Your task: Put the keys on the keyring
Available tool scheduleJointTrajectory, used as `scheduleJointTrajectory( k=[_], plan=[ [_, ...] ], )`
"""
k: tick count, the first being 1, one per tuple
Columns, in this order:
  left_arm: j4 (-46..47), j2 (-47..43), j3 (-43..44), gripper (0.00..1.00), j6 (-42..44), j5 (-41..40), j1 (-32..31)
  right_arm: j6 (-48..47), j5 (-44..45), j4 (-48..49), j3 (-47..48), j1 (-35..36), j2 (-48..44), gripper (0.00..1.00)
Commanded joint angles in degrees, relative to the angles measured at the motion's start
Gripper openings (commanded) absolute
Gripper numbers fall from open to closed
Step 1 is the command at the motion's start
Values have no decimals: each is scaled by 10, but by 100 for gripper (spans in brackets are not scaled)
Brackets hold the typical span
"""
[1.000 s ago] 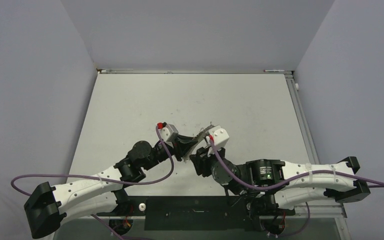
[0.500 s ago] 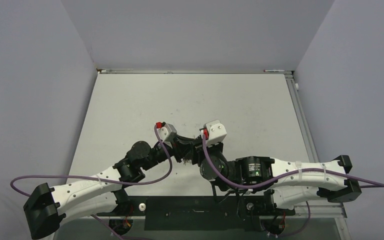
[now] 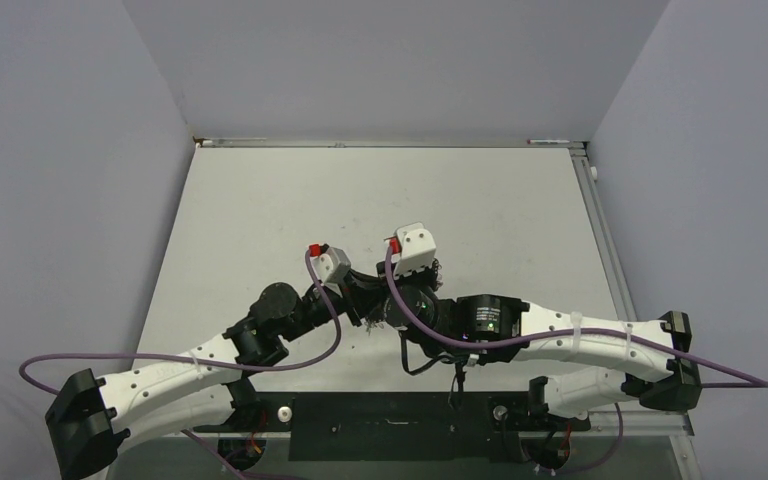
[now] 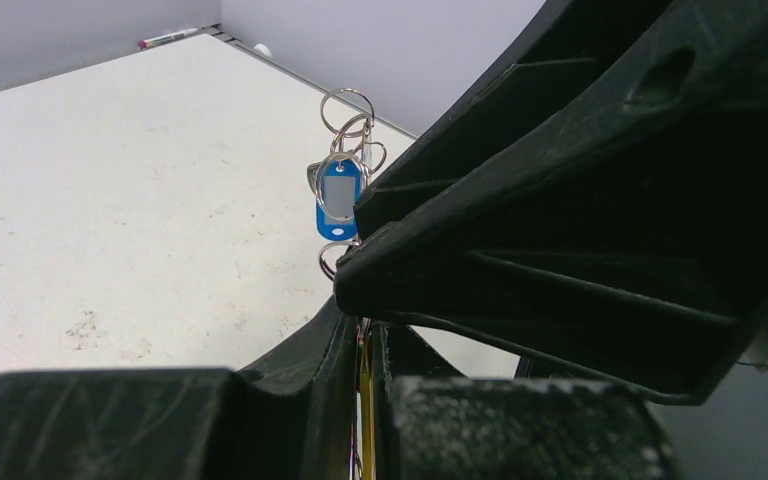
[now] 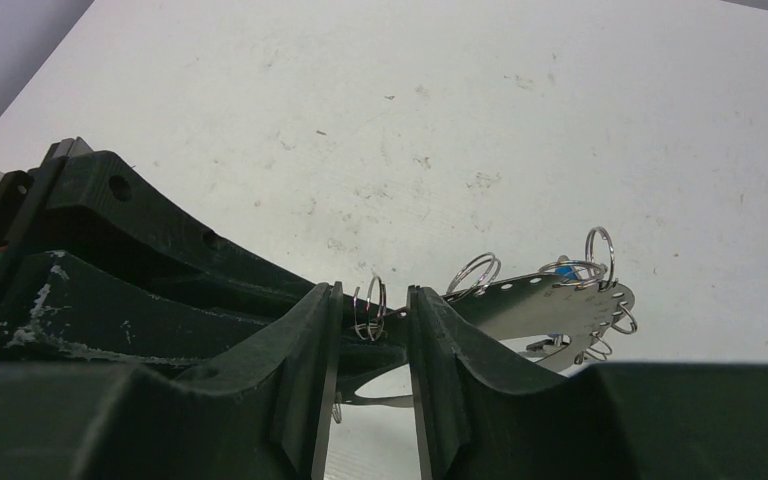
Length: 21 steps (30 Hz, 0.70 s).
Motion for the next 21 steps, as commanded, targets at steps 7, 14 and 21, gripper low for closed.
scheduleJointTrajectory(
  k=[7, 14, 21],
  plan=[
    [34, -20, 16, 0, -7, 6, 3, 0, -13, -14, 28, -7, 13, 20],
    [38, -22, 13, 0, -8, 8, 3, 6, -8, -31, 30, -9, 21, 13],
    [38, -24, 11, 0, -1, 7, 2, 9, 0, -70, 57, -9, 42, 5]
  ],
)
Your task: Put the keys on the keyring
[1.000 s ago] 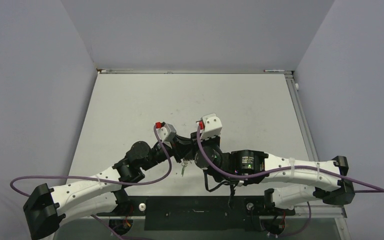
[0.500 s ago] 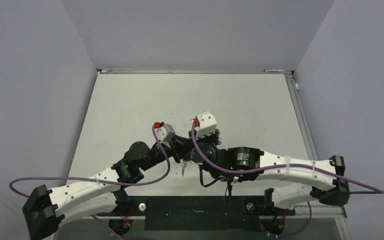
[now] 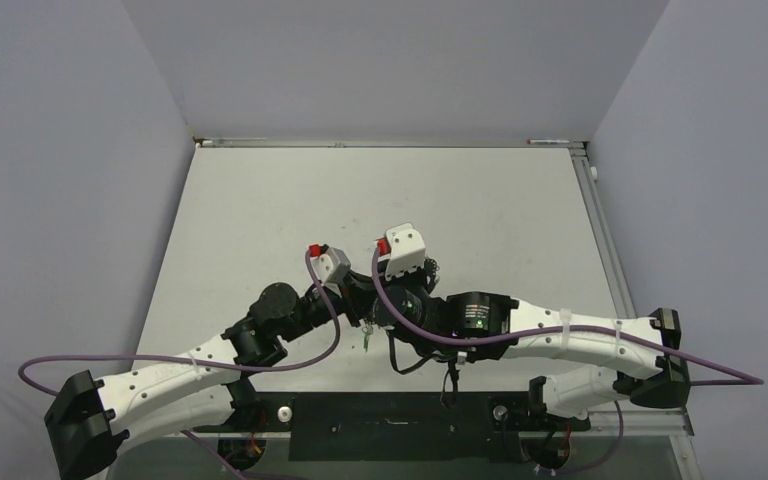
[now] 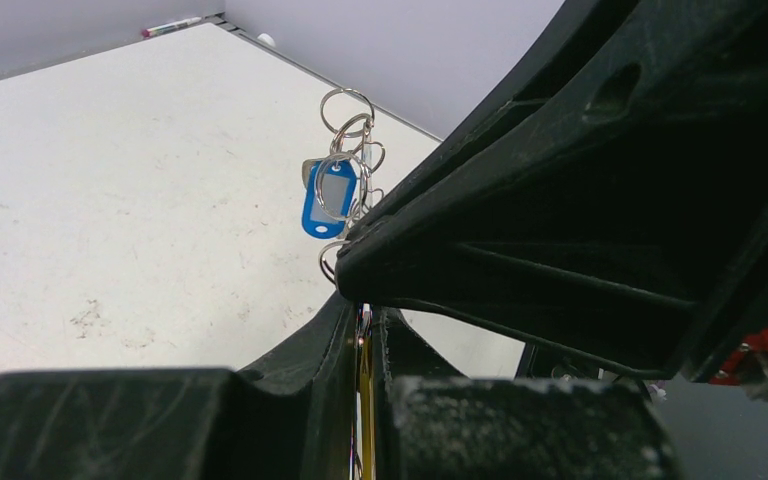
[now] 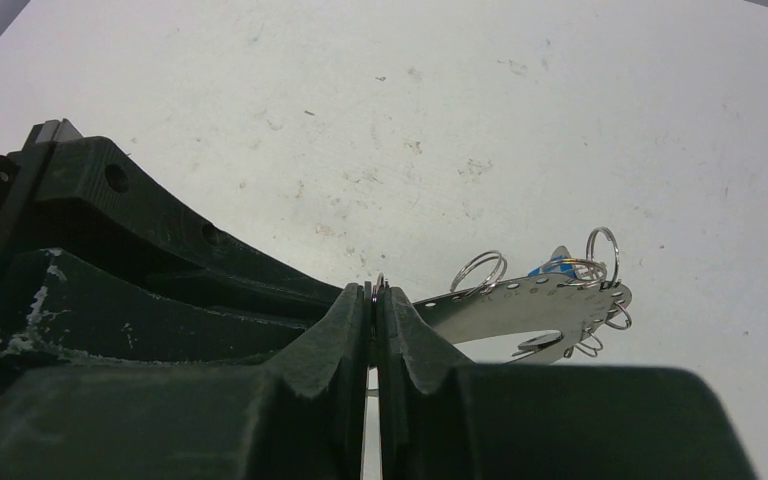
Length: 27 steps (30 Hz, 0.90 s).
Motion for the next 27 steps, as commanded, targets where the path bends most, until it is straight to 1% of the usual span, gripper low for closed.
scheduleJointTrajectory(
  k=[1, 6, 11, 15, 17, 22, 27],
  plan=[
    [52, -18, 9, 0, 4, 6, 1, 5, 4, -44, 44, -6, 22, 5],
    [59, -18, 2, 0, 49, 23, 2, 11, -37, -94, 99, -18, 45, 5],
    [53, -11, -2, 0, 125, 62, 2, 25, -71, -144, 144, -33, 63, 5],
    [50, 3, -5, 0, 170, 81, 1, 26, -115, -163, 164, -61, 65, 5],
    [51, 11, -5, 0, 207, 86, -1, 23, -146, -169, 166, -81, 64, 5],
    [34, 22, -4, 0, 278, 84, -7, 18, -223, -180, 165, -123, 59, 5],
    [18, 24, 1, 0, 331, 45, -16, 17, -271, -195, 176, -151, 63, 5]
  ],
)
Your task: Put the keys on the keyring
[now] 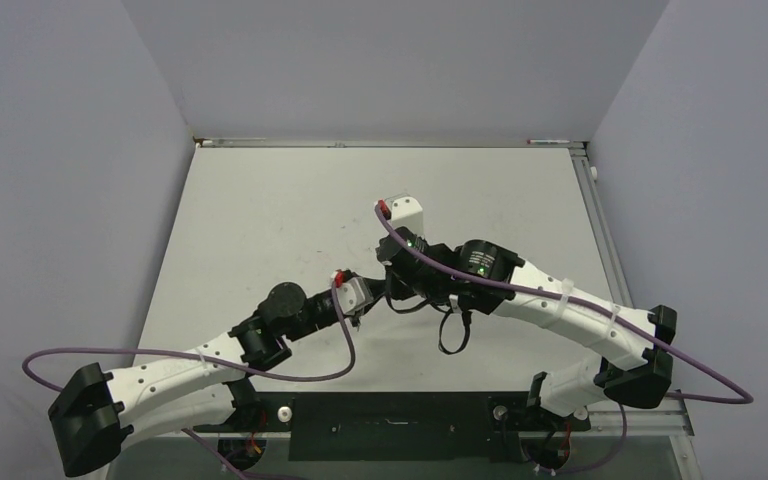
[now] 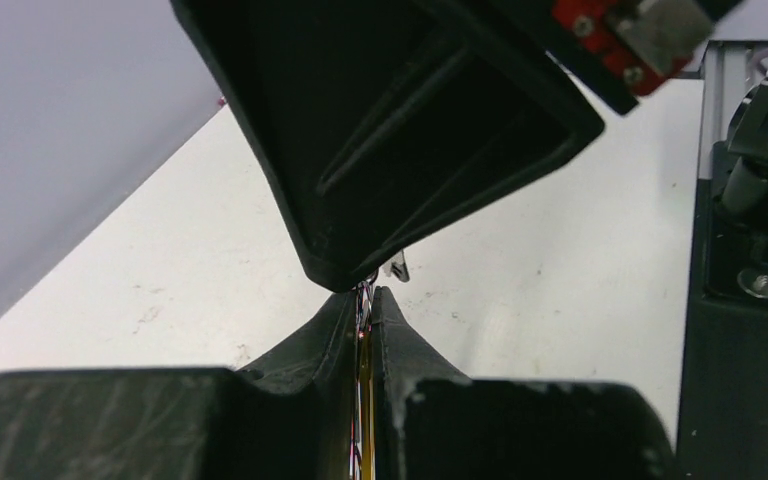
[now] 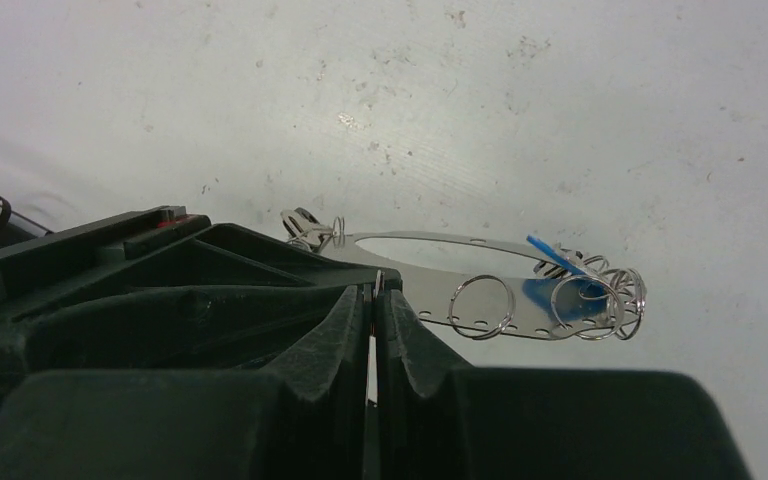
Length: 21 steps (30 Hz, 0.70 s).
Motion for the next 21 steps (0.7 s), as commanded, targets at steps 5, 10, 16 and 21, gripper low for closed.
scheduleJointTrajectory(
  k=[5, 10, 16, 21],
  plan=[
    [4, -2, 7, 0, 112, -9, -21, -13, -56, -15, 38, -45, 6, 5],
    [37, -3, -13, 0, 146, -19, -26, -23, -107, -21, 47, -84, 17, 5],
    [79, -13, -39, 0, 153, -21, -31, -27, -139, -31, 64, -109, 31, 5],
    [81, -13, -40, 0, 138, -23, -33, -30, -146, -22, 56, -114, 34, 5]
  ],
)
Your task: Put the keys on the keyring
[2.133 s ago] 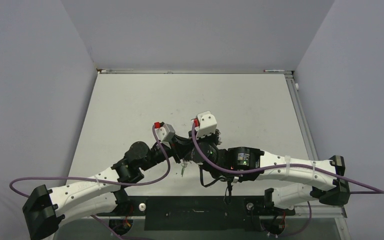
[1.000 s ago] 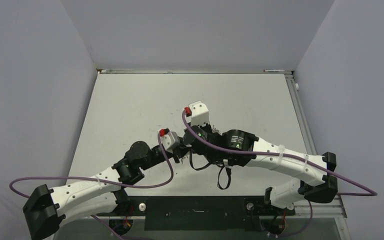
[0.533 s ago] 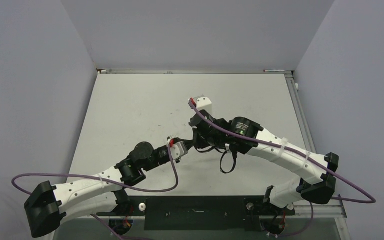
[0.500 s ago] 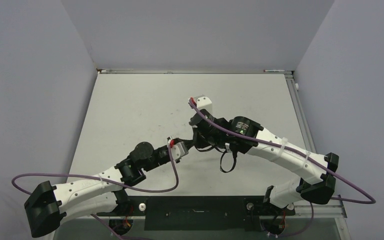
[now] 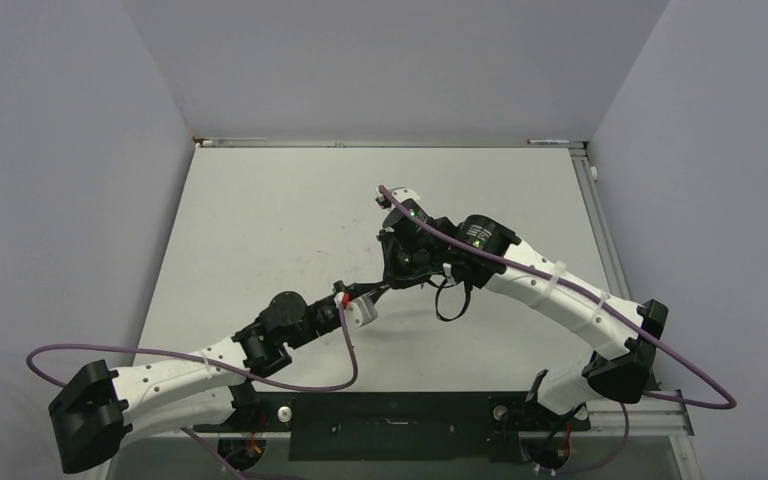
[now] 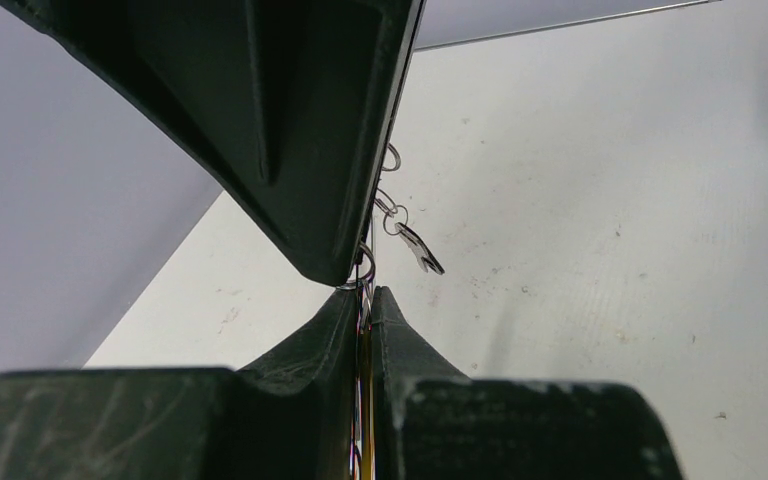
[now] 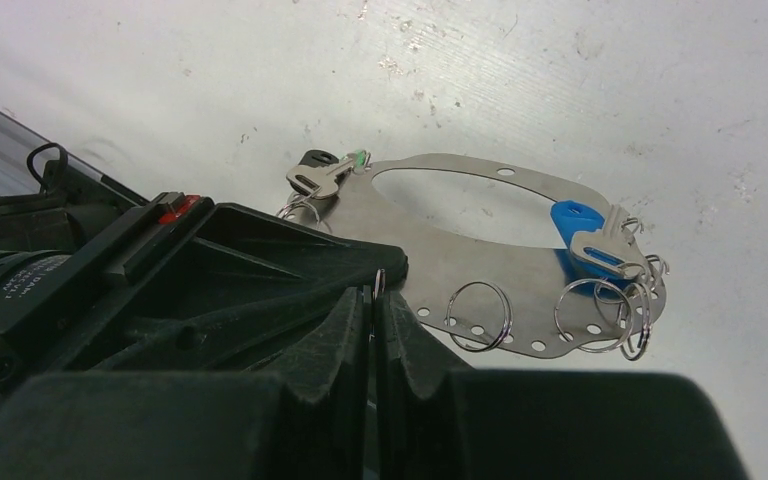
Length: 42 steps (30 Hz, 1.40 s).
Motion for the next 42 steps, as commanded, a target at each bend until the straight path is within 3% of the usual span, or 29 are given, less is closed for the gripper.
scheduleJointTrajectory(
  k=[1, 3, 7, 10, 15, 20, 27, 32, 37, 42],
  plan=[
    [39, -14, 1, 0, -7, 21, -12, -24, 37, 11, 22, -22, -2, 5],
    [35, -11, 4, 0, -17, 20, -12, -28, 38, 12, 25, -23, -2, 10],
    [29, -4, 12, 0, -39, 18, -12, -36, 35, 18, 30, -23, -5, 38],
    [28, -1, 14, 0, -57, 16, -12, -39, 40, 15, 38, -23, -7, 46],
    [21, 0, 23, 0, -88, 7, -11, -46, 49, 26, 51, -22, -25, 47],
    [10, 4, 36, 0, -122, 9, -11, -60, 44, 95, 13, -16, -83, 44],
    [32, 4, 32, 0, -172, -3, -8, -51, 164, 168, -77, 18, -141, 46],
    [51, 10, 28, 0, -242, -18, -2, -58, 287, 237, -128, 91, -155, 46],
    [12, 9, 46, 0, -298, -21, 3, -66, 290, 262, -144, 101, -158, 45],
    [29, -3, 38, 0, -341, -23, 10, -67, 293, 280, -172, 103, -183, 46]
  ],
)
